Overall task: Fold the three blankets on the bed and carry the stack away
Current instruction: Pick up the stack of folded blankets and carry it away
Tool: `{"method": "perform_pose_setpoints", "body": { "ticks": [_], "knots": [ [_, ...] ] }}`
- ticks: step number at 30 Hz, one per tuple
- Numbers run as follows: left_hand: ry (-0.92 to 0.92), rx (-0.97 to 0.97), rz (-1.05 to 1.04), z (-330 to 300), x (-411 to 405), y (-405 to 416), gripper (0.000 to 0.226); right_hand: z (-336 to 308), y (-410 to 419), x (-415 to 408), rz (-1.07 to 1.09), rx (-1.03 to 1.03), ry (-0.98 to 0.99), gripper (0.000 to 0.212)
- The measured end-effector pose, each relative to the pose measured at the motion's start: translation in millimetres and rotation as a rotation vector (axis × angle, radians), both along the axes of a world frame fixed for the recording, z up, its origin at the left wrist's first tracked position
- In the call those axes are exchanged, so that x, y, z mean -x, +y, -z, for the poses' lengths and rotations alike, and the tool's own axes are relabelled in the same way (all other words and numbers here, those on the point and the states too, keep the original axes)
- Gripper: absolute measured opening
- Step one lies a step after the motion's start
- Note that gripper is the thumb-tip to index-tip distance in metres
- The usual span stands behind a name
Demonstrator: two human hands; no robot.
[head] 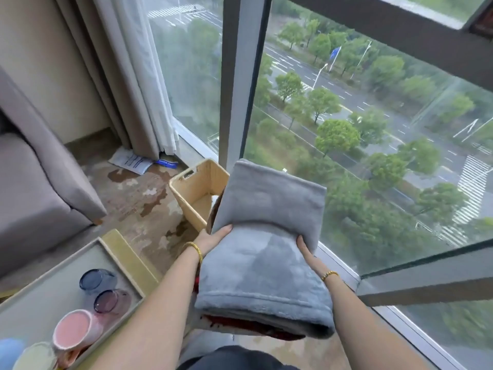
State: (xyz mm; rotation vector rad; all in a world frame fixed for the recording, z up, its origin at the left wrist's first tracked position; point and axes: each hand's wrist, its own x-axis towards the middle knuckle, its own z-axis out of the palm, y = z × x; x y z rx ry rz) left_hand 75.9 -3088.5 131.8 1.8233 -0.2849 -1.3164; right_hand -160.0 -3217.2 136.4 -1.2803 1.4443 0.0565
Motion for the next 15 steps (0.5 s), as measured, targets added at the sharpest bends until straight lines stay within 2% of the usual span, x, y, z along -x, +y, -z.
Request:
{"method": "perform_pose_setpoints", "body": {
  "ticks": [3,8,11,15],
  "knots": [
    [0.049,0.019,-0.052,1,-30,-46,0.056,-1,-57,-32,-0.040,0.005,0.079,0.081],
    [0.115,0.018,-0.159,10,-75,-100,0.059,4,-139,-93,-0.121,-0.065,0.082,0.082],
    [0.137,-0.013,-0.267,23,-101,-121,0.064,3,-182,-138,-0.243,-0.130,0.100,0.079],
    [0.183,-0.070,-0.441,42,-137,-146,0.107,15,-242,-208,-0.405,-0.254,0.022,0.073]
  ]
}}
